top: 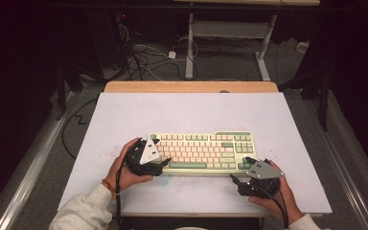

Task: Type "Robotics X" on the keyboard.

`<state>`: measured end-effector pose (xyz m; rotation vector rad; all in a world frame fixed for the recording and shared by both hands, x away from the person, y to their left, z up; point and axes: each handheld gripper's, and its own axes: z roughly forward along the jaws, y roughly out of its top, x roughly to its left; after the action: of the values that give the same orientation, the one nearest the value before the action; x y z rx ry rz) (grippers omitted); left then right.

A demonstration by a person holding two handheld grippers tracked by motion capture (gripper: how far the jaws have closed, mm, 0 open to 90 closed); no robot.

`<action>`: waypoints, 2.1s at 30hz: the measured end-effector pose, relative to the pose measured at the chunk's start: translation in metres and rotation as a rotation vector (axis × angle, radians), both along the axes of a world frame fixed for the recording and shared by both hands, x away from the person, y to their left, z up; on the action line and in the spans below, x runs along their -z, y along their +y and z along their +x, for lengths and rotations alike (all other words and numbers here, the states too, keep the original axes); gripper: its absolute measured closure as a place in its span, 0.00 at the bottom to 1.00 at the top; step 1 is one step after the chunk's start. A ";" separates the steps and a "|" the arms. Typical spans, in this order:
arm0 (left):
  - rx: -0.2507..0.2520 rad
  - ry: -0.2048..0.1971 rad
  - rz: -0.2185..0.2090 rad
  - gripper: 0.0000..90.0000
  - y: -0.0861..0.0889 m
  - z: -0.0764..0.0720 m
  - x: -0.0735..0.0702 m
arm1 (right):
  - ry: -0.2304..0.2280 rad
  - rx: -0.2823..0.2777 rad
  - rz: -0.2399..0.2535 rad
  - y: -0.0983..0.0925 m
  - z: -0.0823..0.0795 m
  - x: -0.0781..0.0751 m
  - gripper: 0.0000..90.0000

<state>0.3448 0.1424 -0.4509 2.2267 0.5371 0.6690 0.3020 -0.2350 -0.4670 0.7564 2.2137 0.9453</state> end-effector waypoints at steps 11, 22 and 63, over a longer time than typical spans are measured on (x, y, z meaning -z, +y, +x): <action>-0.040 -0.008 -0.006 0.21 0.022 -0.007 0.010 | -0.002 -0.002 0.033 -0.005 0.001 -0.005 0.31; -0.073 0.014 0.009 0.21 0.040 -0.014 0.020 | 0.019 -0.021 0.059 -0.009 0.010 -0.016 0.57; -0.081 0.074 0.045 0.21 0.051 -0.024 0.029 | 0.154 -0.104 -0.047 0.029 0.058 -0.012 1.00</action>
<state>0.3208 0.1931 -0.4795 2.2892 0.6586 0.6477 0.3595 -0.2062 -0.4553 0.7196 2.4211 0.9085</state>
